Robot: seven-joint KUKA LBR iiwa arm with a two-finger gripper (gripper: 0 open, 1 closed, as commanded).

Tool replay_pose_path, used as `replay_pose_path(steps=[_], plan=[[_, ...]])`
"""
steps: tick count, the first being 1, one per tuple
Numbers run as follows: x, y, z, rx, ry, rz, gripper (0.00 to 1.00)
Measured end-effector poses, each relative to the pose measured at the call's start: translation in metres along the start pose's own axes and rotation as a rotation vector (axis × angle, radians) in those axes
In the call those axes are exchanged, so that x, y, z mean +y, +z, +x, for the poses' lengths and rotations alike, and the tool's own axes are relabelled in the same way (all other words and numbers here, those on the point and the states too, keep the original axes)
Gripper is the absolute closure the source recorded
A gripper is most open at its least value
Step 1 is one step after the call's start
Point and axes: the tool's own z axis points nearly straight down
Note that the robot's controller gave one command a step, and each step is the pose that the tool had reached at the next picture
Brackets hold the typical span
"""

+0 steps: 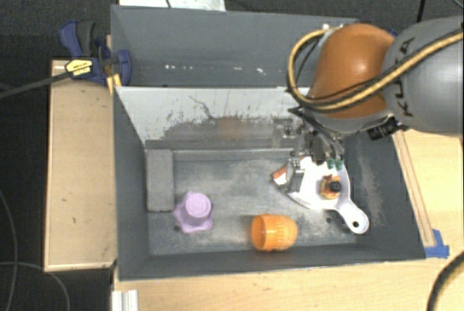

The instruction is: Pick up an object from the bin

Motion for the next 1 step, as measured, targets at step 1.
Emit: replay_pose_path(steps=[1], plan=[[-0.0002,-0.0047,-0.0015,-0.008,0.001,0.0,0.0]])
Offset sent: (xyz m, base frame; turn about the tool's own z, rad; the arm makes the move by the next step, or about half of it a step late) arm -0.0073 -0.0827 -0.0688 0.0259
